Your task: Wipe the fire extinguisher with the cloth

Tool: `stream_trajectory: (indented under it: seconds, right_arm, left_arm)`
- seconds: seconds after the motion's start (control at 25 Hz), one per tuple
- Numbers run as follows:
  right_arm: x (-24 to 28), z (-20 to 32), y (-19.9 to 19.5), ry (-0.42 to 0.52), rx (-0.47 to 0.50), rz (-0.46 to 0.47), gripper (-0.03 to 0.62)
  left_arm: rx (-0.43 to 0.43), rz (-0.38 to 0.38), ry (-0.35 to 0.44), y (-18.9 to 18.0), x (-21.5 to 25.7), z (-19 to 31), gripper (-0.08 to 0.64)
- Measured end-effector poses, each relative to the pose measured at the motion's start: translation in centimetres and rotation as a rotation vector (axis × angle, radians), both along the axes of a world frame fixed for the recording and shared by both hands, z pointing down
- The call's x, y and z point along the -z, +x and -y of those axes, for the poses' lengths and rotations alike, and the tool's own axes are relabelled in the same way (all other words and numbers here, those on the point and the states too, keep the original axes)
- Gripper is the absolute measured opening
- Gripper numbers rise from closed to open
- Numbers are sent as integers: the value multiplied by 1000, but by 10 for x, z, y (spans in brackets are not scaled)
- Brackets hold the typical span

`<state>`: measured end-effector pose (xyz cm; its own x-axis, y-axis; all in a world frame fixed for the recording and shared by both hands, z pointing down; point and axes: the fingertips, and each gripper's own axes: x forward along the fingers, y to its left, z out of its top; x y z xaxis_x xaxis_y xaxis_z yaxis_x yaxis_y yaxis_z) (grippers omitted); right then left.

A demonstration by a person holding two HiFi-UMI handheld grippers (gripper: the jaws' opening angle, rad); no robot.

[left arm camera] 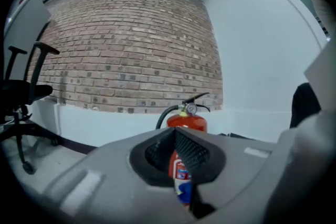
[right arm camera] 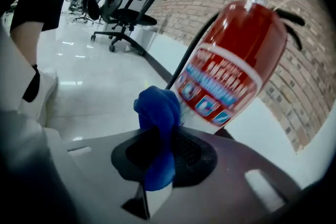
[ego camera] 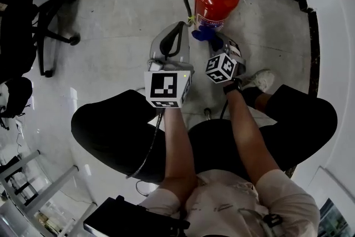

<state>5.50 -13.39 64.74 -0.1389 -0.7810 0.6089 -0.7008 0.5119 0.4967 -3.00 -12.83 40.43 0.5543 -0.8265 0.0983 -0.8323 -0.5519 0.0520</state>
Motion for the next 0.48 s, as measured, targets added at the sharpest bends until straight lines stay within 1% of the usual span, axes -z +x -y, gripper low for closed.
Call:
stream_trajectory:
  seconds: [0.16,0.28,0.4,0.44,0.48]
  right_arm:
    - [-91,1,5,-166,30,-68,63]
    - [-145,3,5,-271,41,-114,64]
    - [-171,3,5,-308,41,-145,61]
    - [-171,4,6,-317,32,-128,61]
    - [-167,3,7,-332,6,-81,62]
  left_arm:
    - [-8,38,25,0,-10,-6,0]
    - [-9,60,9,-4,-13,-4,0]
    - [-12,74,-3,-1,-13,1,0]
    - [-12,74,-1,1,-13,2,0]
    - [-14,69,-2,2,-13,3,0]
